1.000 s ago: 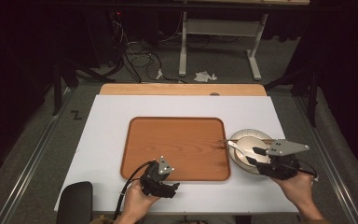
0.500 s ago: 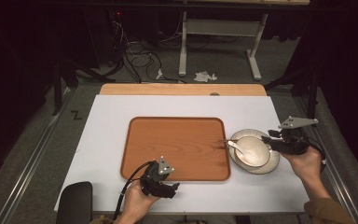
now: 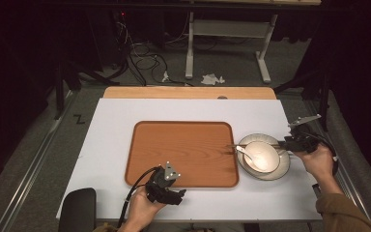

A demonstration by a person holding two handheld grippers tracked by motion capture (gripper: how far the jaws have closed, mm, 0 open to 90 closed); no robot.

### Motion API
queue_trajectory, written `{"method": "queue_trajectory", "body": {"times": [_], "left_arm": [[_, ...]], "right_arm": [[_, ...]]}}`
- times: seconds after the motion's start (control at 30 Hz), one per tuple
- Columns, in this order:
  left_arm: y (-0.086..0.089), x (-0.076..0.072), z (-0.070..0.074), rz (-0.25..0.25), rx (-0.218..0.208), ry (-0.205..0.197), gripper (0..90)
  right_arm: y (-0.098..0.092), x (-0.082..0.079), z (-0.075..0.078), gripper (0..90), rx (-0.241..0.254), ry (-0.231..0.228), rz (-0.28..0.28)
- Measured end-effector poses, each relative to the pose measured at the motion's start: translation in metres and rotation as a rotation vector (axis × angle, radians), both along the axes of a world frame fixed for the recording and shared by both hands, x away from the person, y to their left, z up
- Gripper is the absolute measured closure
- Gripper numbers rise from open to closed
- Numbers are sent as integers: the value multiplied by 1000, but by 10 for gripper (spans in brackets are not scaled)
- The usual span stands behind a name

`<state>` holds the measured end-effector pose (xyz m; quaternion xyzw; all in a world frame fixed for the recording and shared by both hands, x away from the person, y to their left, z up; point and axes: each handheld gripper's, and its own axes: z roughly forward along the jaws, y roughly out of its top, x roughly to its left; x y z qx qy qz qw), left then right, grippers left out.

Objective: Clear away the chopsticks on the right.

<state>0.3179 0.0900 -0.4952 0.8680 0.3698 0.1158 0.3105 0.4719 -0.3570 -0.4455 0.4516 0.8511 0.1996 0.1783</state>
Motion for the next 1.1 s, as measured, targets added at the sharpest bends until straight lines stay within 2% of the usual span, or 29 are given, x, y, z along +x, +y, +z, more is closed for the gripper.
{"method": "queue_trajectory", "body": {"times": [0.2, 0.37, 0.57, 0.67, 0.8, 0.93, 1.1], "left_arm": [[0, -1, -1, -2, 5, 5, 268], [-2, 0, -2, -6, 5, 5, 268], [-1, -1, -2, -7, 5, 4, 268], [-2, -1, -2, -6, 4, 3, 268], [-2, -1, -2, -8, 11, 1, 268], [-2, -1, -2, -8, 7, 2, 268], [-3, -2, -3, -13, 18, 2, 268]], "right_arm": [[3, 7, 0, 627, 6, 22, 7], [10, 14, -3, 619, 16, 63, 34], [10, 18, -2, 631, 34, 81, 48], [10, 18, -1, 754, 10, 79, 53], [12, 16, -1, 762, -12, 66, 66], [14, 16, -2, 771, -12, 66, 80], [18, 11, -1, 790, -48, 69, 108]]}}
